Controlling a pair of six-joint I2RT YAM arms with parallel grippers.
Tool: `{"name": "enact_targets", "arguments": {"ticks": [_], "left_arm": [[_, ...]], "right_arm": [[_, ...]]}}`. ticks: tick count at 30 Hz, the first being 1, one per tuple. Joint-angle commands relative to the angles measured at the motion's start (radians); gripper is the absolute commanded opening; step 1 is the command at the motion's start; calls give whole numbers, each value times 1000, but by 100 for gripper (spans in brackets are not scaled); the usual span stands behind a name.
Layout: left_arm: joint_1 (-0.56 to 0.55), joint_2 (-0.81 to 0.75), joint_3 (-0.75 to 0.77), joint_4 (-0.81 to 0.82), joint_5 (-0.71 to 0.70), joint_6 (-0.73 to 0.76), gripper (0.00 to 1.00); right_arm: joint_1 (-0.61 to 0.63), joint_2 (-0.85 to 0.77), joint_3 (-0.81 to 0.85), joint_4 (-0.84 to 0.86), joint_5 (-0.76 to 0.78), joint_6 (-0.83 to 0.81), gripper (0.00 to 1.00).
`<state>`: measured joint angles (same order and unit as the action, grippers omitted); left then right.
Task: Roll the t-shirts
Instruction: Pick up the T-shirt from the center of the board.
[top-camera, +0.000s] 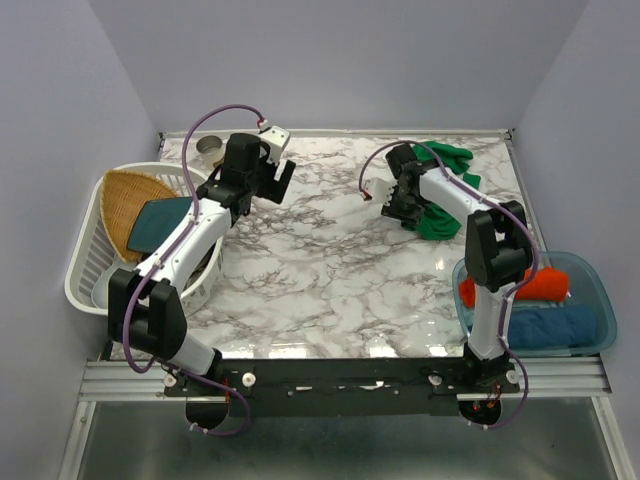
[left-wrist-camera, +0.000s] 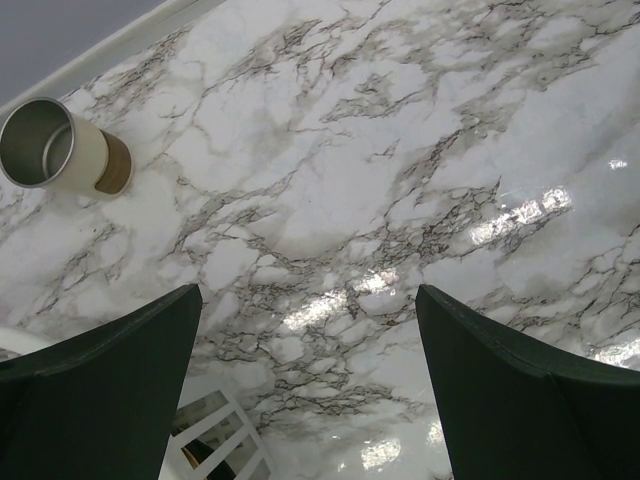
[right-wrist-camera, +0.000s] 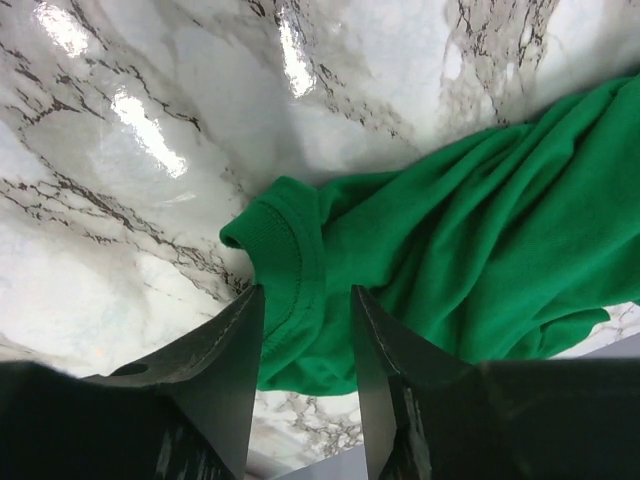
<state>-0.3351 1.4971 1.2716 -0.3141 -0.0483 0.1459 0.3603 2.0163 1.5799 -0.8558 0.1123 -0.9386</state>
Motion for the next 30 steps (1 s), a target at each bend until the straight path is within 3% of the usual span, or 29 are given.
{"name": "enact_targets", "arguments": {"ticks": [1,7,12,19,23,30], "left_arm": [[2,18,32,18,24,-17,98],[2,12,29,13,15,-9,98],[2,11,26,13,18,-11,98],[2,18,23,18,21,-14,98],[2,25,32,18,22,-19,98],[2,48,55,15,-8,-16,98]], "right_arm": [[5,65,32,-23,-10,44,46],[5,111,64,-43,0,76,42],[5,108,88,-66,-14,87,20],[40,12,225,-150,-33,101,13],[109,-30,368,-273,-103,92,3],[175,-71,908,-322,-264,239,0]]}}
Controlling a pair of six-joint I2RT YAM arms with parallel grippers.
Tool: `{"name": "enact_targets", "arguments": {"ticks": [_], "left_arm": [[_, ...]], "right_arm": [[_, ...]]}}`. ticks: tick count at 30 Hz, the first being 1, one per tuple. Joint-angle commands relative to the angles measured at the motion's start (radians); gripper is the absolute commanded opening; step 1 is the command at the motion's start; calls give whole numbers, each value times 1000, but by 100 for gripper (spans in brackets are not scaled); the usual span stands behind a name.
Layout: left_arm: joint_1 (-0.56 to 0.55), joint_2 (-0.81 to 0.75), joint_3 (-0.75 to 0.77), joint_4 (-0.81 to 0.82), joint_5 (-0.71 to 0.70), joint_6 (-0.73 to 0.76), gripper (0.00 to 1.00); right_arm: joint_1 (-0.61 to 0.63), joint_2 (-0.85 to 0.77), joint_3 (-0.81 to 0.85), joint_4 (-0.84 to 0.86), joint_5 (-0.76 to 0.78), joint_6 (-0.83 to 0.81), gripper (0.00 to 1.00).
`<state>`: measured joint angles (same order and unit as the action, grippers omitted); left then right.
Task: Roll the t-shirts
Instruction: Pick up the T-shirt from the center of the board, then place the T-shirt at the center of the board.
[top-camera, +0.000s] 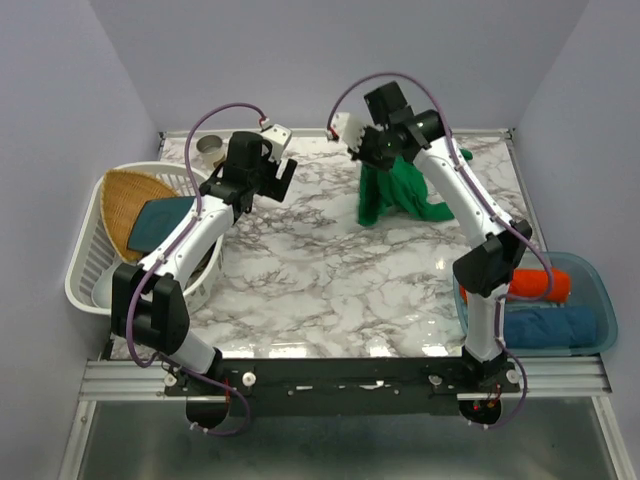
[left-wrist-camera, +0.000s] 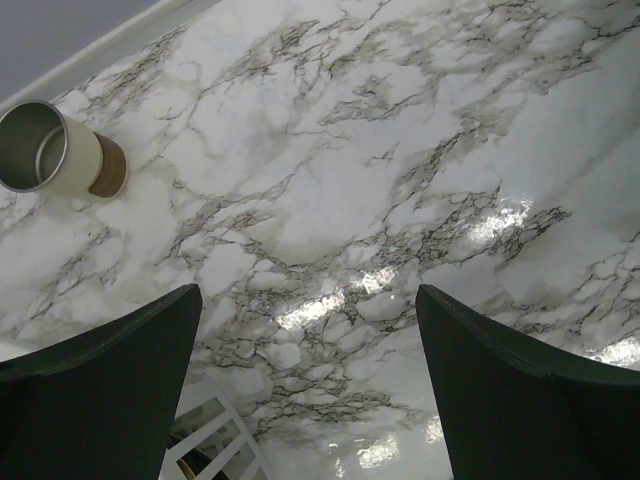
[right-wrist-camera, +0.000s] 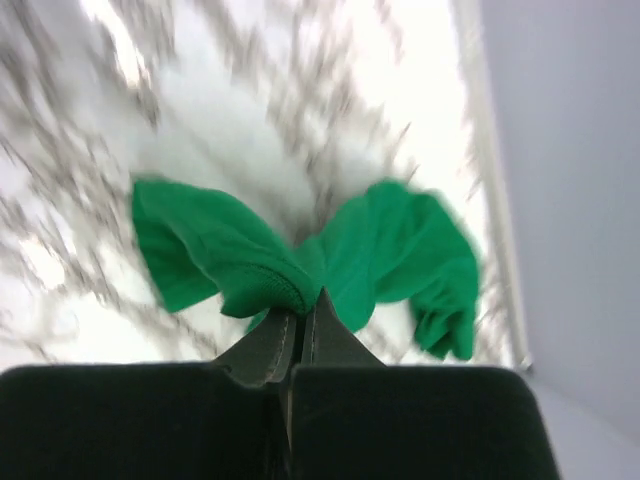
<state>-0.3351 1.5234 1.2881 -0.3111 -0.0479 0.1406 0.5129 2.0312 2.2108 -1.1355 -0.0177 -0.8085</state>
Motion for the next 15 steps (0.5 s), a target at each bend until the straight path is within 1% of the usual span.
{"name": "enact_targets", "arguments": {"ticks": [1,3,4,5,7,8,9,10,11,13,14,15], "left_arm": [[2,24,42,10,-18,-9,98],[4,27,48,7,-26,-9,98],[4,29,50,7,-27,-7,98],[4,29,51,6,-32,-7,98],[5,32,56,3,-33,-4,98],[5,34,56,4,-32,-6,98],[5,38,59,6,-33,-6,98],[5,40,60,4,-32,-10,98],[5,40,62,4,-29,-9,98],[5,43,65,1,-23,-13,98],[5,43,65,1,-21,-12,98],[5,38,65,0,-23,-12,98]], "right_arm": [[22,-129,297,14,-128,121,0],[13,-214,226,107,-122,126,0],[0,-257,104,219,-119,132,0],[-11,-346,48,264,-111,132,0],[-52,-403,-54,333,-102,134,0],[-75,-431,-124,339,-103,146,0],[-103,-437,-157,336,-108,163,0],[-160,-434,-181,327,-113,195,1],[-189,-430,-239,304,-119,206,0],[-253,-419,-316,280,-117,188,0],[-269,-430,-389,305,-105,171,0],[-277,-442,-525,327,-91,151,0]]}}
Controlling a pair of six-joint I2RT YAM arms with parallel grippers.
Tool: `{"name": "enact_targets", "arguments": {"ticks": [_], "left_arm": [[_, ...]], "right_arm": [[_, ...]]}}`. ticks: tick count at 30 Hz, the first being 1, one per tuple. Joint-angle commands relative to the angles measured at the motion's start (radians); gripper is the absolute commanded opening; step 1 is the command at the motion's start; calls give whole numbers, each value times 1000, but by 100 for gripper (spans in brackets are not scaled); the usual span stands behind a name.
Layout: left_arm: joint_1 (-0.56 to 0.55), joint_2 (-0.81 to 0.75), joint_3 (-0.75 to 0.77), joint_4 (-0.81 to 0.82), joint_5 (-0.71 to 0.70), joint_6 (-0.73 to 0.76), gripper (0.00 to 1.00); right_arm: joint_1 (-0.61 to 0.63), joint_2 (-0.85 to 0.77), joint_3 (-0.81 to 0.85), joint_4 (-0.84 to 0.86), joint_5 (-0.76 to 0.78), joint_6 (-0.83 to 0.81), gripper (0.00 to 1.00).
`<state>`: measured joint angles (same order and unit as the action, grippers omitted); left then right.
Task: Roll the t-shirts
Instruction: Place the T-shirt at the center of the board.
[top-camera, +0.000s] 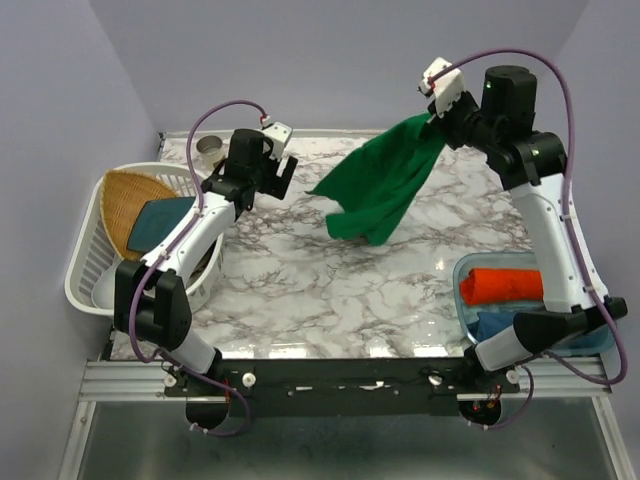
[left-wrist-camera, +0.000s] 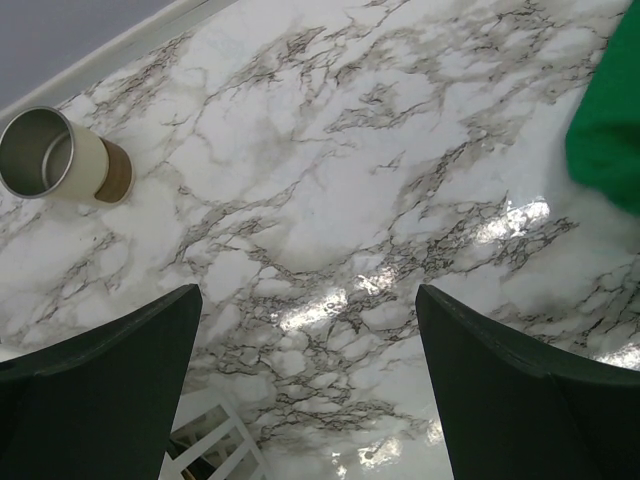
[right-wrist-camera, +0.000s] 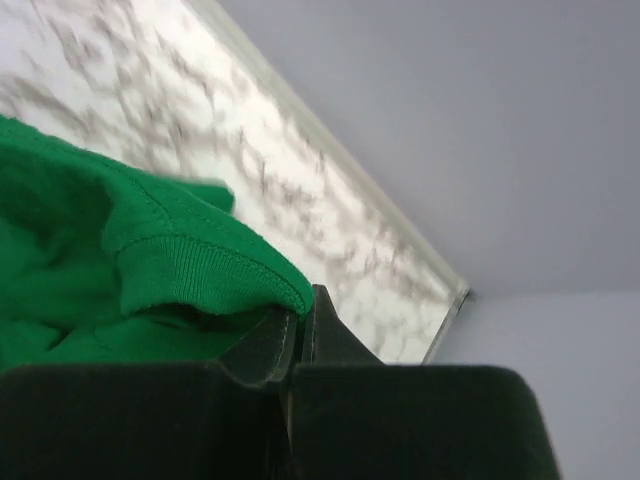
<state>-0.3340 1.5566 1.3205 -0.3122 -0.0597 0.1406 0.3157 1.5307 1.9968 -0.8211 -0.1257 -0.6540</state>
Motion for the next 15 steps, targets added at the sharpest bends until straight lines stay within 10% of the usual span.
{"name": "enact_targets", "arguments": {"ticks": [1,5,15], "left_arm": [[4,3,31,1,-11,-10,98],[6,-18,14,-2,-25,8,98],[7,-52,-52,-7,-8,-3,98]], "right_arm": [[-95,31,-398,26,20,-60,2],[-109,32,-665,8,101,-135,44],[-72,171,-308,-200,-407,-183,56]]}}
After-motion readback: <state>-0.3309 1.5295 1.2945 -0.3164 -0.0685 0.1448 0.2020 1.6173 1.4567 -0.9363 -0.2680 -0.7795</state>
